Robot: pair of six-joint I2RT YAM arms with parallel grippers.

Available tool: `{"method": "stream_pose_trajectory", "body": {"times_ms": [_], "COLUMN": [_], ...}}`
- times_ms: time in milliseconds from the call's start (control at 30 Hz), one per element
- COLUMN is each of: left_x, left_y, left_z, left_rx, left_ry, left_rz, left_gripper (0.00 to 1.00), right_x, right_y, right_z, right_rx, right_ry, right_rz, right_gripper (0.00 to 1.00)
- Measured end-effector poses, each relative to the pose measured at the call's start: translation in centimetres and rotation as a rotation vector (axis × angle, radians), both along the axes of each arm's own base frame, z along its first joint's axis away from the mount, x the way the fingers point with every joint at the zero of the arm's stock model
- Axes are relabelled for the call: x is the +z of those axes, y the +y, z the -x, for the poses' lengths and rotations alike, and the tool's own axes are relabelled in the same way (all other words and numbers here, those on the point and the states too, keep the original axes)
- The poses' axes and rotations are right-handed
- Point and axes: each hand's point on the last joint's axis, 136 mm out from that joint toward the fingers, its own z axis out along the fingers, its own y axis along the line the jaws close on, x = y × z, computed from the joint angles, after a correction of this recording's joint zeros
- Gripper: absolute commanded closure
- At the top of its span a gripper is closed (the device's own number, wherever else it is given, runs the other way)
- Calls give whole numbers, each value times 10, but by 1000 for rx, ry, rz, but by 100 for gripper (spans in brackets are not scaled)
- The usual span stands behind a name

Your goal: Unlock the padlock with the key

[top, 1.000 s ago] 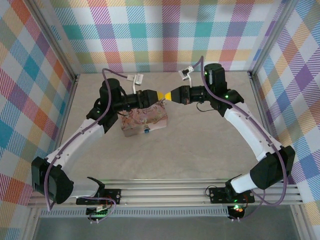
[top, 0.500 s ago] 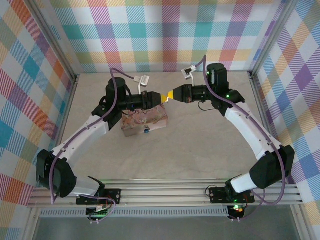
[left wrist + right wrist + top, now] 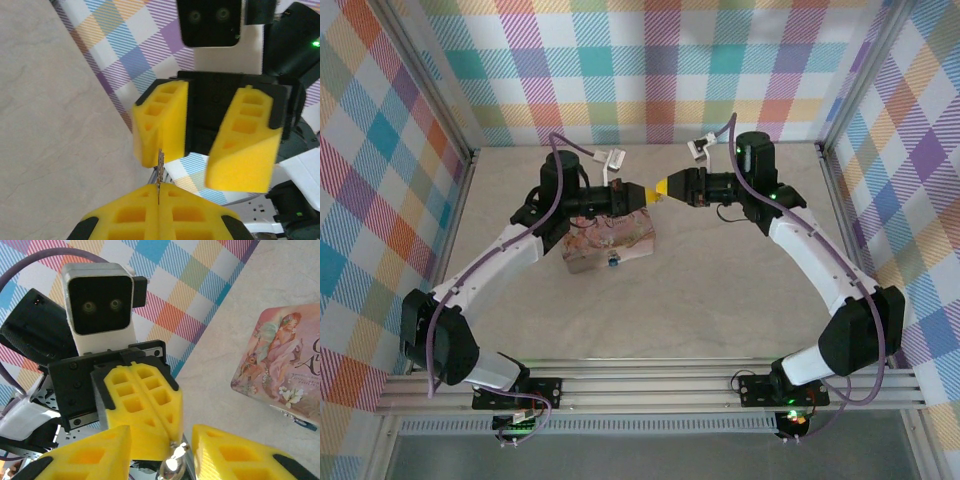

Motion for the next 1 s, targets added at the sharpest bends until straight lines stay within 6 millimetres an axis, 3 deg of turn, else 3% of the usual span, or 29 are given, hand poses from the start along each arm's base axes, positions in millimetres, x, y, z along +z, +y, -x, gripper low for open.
{"method": "stream_pose_trajectory", "body": {"times_ms": [100, 267, 633, 1000], "left_x": [0, 3, -4, -8], "left_y": [1, 5, 2, -2], "left_z": [-3, -8, -11, -16], "left_rx": [19, 50, 52, 50], "left_ry": [-20, -70, -121, -147], "left_rz": [-28, -82, -165, -199], "left_gripper": [100, 100, 100, 100], "right_x": [-3, -9, -3, -19], "right_y": [-6, -12, -10, -5], "right_z": [-7, -13, -16, -20], "right_rx": [-28, -59, -58, -46], "right_ry": [33, 77, 99, 145], "right_rz": [-11, -25, -58, -41], "right_gripper": [72, 73, 67, 74]}}
